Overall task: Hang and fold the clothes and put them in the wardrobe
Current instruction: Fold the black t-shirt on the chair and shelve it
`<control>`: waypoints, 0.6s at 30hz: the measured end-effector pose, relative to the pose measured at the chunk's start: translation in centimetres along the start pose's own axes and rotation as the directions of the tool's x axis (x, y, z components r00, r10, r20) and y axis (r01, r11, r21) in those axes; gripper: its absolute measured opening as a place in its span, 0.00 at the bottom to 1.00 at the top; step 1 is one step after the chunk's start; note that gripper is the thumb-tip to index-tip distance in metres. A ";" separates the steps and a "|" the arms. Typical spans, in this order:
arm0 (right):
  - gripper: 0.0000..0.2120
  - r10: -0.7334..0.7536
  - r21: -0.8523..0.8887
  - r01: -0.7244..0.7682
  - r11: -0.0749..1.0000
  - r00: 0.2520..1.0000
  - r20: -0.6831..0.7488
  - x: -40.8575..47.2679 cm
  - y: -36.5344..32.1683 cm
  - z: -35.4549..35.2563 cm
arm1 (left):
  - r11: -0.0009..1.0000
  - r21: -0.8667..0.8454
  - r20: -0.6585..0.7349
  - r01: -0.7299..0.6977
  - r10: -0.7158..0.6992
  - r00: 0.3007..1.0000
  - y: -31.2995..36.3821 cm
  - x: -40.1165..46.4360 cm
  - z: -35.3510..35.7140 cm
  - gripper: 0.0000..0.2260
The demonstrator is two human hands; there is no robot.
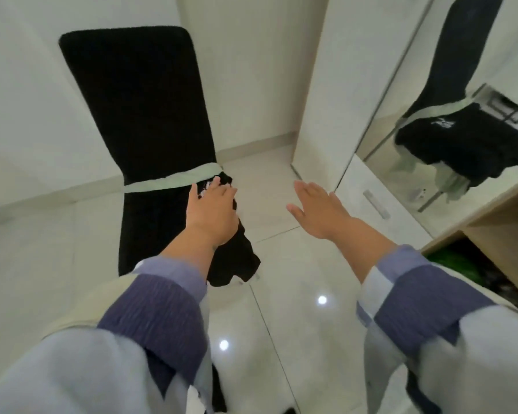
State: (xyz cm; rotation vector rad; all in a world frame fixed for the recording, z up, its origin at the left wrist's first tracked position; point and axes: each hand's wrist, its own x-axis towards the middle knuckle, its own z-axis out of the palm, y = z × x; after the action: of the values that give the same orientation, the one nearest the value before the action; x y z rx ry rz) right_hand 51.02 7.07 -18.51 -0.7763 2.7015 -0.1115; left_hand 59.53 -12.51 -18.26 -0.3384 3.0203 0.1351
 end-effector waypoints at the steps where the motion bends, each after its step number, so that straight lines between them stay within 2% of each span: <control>1: 0.29 -0.026 -0.015 0.026 1.000 1.000 0.006 1.5 -1.7 0.2 | 0.999 -0.013 -0.001 0.032 -0.032 1.000 -2.0 0.1 0.0 0.24; 9: 0.29 -0.134 -0.046 0.139 0.989 0.986 0.101 12.0 -12.8 3.7 | 0.975 -0.061 0.081 0.213 -0.208 0.975 -15.5 2.7 2.6 0.25; 18: 0.29 -0.197 -0.059 0.217 0.974 0.950 0.242 21.8 -17.0 10.5 | 0.953 -0.106 0.214 0.283 -0.256 0.943 -22.6 9.8 9.1 0.25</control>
State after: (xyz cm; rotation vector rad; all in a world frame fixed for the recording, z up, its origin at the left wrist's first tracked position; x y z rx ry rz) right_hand 45.64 -18.78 -31.90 -1.0298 2.4089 0.0455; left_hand 55.89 -35.67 -30.09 -0.7030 2.7405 0.3309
